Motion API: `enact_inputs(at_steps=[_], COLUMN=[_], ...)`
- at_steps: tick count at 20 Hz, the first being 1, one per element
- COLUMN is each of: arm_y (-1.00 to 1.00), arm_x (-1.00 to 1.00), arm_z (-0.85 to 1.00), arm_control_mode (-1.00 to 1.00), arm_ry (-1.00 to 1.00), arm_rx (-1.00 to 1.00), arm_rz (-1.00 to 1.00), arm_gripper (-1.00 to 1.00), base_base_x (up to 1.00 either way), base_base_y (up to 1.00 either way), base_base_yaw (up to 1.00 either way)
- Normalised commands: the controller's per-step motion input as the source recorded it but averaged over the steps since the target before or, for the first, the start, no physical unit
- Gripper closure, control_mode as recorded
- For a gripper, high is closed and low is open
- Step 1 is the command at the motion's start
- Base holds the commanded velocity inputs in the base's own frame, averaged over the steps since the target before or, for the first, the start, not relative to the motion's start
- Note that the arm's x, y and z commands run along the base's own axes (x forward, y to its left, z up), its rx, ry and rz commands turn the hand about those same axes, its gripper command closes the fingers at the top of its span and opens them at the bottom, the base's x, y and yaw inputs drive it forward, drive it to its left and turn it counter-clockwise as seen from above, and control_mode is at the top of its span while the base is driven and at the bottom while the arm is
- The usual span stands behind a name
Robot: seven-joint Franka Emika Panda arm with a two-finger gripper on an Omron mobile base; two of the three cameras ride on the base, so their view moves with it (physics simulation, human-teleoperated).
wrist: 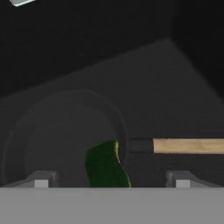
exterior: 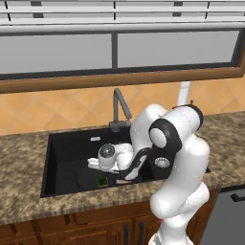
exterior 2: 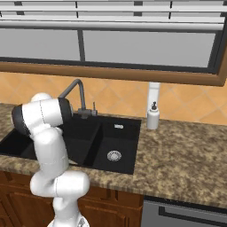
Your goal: Pick the pan and sponge and place them into the sink. Then turn on the water.
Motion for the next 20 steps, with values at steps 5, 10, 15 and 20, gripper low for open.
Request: enact_inputs(at_steps=[5,10,15,20], arm_y=[0.36,0.41,0.27,0.04], arm_x=[-0.29,-0.46,-0.58,-0.59], arm_z=[1.0,1.0,1.0,1.0], arm_control_mode=[-1.0,-1.0,-1.0,-1.0], arm_ry=[0.0,0.0,0.0,0.0], arm_rx=[0.0,0.0,0.0,0.0], arm_rz=[-0.08,-0.05,-0.06,-0.07], arm_gripper=[-1.0,-1.0,-1.0,-1.0], base_base_x=[0.0,0.0,0.0,0.0], base_base_y=[0.0,0.0,0.0,0.0], base_base_yaw=[0.0,0.0,0.0,0.0])
